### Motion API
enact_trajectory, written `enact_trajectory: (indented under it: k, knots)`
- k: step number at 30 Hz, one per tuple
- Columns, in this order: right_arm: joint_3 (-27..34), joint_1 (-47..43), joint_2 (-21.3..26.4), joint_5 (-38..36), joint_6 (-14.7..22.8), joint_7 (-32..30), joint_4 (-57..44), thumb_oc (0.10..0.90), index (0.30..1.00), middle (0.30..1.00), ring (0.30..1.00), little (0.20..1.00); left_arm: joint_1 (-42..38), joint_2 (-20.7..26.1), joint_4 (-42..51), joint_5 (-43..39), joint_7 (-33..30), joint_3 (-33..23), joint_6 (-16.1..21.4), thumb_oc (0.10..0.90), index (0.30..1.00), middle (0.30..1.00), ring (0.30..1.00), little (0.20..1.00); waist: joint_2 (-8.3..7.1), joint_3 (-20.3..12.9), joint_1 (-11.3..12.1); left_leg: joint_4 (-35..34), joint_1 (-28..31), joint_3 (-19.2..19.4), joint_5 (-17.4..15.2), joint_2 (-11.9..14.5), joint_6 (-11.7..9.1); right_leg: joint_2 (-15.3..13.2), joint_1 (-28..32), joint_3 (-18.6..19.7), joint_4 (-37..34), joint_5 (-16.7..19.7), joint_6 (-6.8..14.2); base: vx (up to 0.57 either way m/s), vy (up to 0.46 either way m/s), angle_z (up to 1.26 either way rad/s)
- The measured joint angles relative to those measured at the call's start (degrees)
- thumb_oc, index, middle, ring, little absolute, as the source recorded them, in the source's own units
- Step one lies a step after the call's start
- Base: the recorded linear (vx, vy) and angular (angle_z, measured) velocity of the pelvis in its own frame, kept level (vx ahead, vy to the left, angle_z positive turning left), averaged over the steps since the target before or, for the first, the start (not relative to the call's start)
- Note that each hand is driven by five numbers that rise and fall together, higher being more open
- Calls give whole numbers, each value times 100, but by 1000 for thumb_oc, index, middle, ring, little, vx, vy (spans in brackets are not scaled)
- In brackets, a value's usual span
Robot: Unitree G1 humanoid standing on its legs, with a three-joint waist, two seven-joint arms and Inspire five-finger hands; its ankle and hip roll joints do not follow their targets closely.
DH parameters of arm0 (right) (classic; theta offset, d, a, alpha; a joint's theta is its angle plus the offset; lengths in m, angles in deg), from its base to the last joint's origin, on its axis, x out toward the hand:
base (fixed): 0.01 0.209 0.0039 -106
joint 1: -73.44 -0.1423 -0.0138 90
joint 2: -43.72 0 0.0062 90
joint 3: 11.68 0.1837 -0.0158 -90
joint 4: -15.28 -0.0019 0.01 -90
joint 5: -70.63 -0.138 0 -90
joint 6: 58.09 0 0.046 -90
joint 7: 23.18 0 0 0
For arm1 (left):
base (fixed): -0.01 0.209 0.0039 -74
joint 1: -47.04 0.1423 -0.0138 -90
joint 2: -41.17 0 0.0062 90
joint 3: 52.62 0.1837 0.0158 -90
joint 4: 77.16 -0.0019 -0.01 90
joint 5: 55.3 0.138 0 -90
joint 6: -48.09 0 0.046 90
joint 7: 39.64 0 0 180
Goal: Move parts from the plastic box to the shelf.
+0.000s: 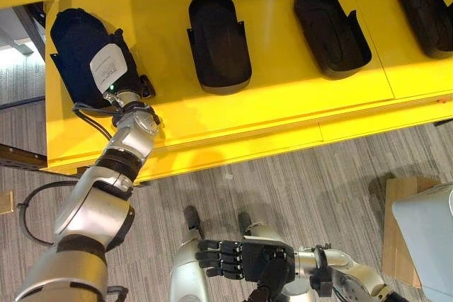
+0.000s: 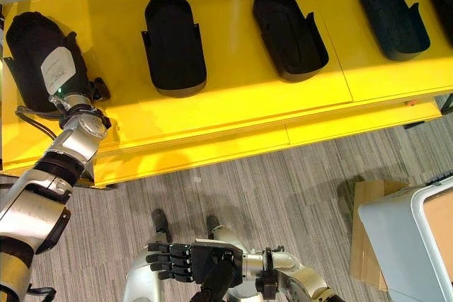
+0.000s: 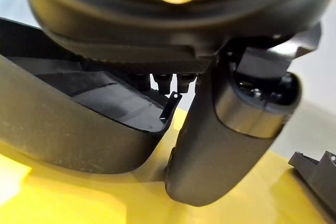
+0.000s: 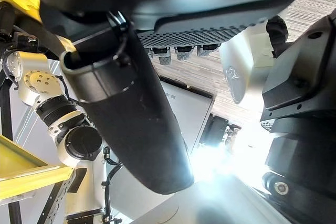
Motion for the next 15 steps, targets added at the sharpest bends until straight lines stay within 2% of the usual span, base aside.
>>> enact_trajectory:
  k: [15]
  knots:
    - [2,5,-6,0,64,0,2,900,1000,1000,1000,1000,0,10,-7,253,140,16,66,900,1000,1000,1000,1000,-4,-2,-2,-1,12,-2,-4,-4,22,-1,42,-5,-45,46,3,0,0,0]
